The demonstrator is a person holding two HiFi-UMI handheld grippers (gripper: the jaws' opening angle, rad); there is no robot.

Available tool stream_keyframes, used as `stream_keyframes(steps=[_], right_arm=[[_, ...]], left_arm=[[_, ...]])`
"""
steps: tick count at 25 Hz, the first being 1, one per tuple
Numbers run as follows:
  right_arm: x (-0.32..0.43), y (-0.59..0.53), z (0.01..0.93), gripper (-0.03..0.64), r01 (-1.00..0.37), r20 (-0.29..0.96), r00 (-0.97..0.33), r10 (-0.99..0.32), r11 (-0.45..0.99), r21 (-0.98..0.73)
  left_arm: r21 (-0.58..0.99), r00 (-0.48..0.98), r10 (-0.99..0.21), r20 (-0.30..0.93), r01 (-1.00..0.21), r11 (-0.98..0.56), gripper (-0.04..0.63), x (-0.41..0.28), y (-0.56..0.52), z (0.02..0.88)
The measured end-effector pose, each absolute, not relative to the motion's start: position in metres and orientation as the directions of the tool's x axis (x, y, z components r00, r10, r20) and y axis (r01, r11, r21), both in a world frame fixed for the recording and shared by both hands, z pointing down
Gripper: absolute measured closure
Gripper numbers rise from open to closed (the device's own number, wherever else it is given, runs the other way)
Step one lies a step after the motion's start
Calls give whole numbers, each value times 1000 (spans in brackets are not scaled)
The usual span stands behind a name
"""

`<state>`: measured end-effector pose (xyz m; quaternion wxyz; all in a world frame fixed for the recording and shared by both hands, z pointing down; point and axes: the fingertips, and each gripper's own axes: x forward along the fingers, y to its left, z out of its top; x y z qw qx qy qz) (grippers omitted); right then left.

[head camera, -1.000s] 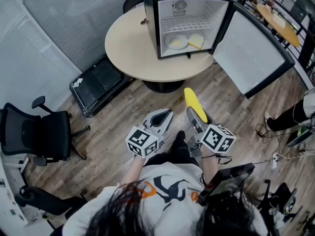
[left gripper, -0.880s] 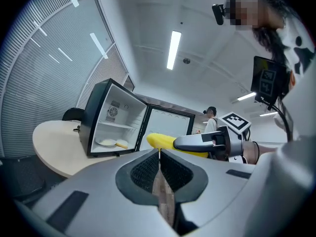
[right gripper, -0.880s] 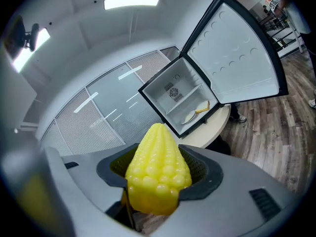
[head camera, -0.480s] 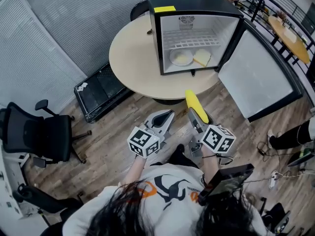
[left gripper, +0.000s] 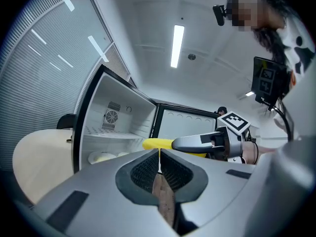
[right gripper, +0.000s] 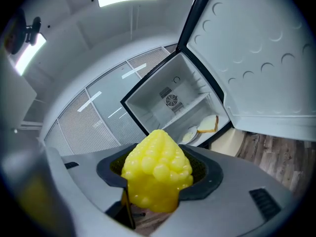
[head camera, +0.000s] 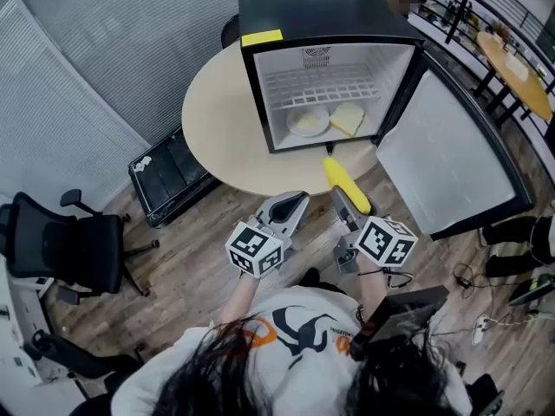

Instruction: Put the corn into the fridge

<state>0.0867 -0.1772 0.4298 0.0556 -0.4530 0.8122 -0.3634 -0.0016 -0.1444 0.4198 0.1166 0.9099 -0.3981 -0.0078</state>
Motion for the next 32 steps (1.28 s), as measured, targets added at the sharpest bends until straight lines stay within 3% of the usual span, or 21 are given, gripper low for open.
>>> stream_keyframes(steps=[17, 32], right_arm=[[104, -224, 451, 364, -658, 254, -628, -735, 328, -678], [96, -304, 441, 364, -678, 233, -575, -784, 297, -672]], left_arm=[[217, 661, -738, 138, -747, -628, 586, 24, -182, 435], [203, 710, -692, 127, -702, -683, 586, 7, -258, 432]])
